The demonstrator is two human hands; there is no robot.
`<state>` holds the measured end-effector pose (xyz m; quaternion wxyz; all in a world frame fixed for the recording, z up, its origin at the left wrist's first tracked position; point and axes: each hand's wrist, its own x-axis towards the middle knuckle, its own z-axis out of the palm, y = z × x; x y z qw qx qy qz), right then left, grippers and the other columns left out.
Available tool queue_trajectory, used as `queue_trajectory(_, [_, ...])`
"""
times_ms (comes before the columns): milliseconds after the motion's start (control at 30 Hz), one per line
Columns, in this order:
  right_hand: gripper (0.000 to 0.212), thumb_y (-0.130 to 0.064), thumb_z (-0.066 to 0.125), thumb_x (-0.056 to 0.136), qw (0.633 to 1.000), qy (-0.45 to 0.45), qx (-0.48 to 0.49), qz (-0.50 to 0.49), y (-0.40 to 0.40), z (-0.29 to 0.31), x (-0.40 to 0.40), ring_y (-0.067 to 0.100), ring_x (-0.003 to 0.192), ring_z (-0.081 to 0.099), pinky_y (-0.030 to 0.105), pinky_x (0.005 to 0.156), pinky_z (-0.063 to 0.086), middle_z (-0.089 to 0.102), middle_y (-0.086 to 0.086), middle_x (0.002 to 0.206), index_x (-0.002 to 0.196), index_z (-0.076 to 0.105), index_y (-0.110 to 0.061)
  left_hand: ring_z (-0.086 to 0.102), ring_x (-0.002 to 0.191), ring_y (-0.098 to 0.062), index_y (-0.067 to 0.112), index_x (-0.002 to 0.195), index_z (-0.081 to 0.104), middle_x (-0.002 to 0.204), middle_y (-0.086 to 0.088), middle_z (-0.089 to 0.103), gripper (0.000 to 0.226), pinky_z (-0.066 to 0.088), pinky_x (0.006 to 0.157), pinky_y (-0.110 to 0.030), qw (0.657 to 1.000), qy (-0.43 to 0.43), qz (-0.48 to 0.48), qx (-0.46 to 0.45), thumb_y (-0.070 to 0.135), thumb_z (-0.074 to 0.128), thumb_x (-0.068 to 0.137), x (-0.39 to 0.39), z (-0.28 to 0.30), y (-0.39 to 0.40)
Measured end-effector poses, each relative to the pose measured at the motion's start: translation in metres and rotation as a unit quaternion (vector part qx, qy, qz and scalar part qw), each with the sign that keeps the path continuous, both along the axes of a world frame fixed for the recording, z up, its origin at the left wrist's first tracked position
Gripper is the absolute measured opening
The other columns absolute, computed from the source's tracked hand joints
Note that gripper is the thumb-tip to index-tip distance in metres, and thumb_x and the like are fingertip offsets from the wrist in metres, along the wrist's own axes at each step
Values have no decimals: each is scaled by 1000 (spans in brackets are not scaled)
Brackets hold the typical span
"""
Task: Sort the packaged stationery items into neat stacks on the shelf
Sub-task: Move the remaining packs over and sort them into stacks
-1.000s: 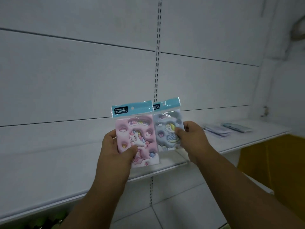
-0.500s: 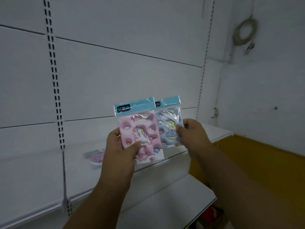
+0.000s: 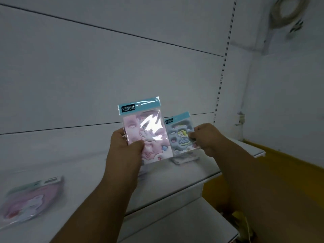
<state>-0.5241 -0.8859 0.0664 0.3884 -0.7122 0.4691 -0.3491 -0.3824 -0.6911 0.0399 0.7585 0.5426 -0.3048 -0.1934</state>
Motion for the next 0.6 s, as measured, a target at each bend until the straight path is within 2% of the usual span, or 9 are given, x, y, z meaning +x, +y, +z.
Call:
queue_trajectory(67, [6,-5,66,84,999,26,25,32,-27,-7,1,19,57,61,30,55,53,64,16,80,82,62,-1,73,66,-12,36,96,54,86,7,71,34,55,46,-24,1000,4,19,4,3,60,86,-12,-3,-19])
queue_trajectory(133, [13,-5,71,82,995,54,60,66,-50,-15,2,13,45,63,22,43,49,65,15,73,77,62,3,73,65,-14,32,101,56,85,4,72,37,54,45,-26,999,-2,48,20,-1,57,83,-28,-4,-40])
queue_trajectory(267, [27,-14,79,71,984,151,-27,92,-75,-36,9,8,26,52,14,30,37,58,9,50,58,58,-3,69,53,-9,15,105,59,81,-5,70,40,50,41,-24,997,-3,75,31,-11,48,77,-47,-2,-77])
queue_trajectory(333, [33,-22,78,68,958,241,-98,124,-85,-41,8,10,33,51,16,35,37,53,5,50,53,52,-10,71,57,-11,16,100,60,78,-2,73,37,51,42,-23,996,-5,79,44,-11,48,78,-56,-1,-93])
queue_trajectory(400, [32,-29,73,76,941,268,-169,117,-94,-39,6,15,53,54,20,49,39,57,6,63,60,52,-10,70,54,-7,21,90,59,63,9,73,34,50,40,-19,994,-12,91,67,-10,49,82,-57,-1,-106])
queue_trajectory(433, [30,-30,66,83,946,235,-194,111,-97,-34,5,20,63,58,23,57,42,61,10,72,68,57,-6,68,52,-4,24,86,58,58,16,70,34,48,38,-18,992,-17,100,76,-9,50,84,-57,-1,-111])
queue_trajectory(467, [33,-31,58,89,964,157,-177,118,-100,-26,4,25,69,60,28,61,46,65,14,80,76,62,-1,67,51,-1,25,84,57,56,20,69,32,48,37,-17,990,-22,107,85,-6,51,86,-56,-2,-116])
queue_trajectory(533, [41,-39,51,92,982,-20,-45,184,-103,-7,6,24,61,60,30,53,47,68,12,78,89,67,-1,69,54,-3,28,87,58,61,15,71,27,49,39,-18,987,-33,113,114,1,56,88,-54,-2,-125])
queue_trajectory(600, [39,-44,55,91,968,-66,24,241,-104,8,10,16,50,55,26,45,42,66,7,72,87,66,-6,72,63,-10,30,95,60,78,10,72,24,56,48,-24,981,-46,107,156,7,59,88,-56,-5,-134])
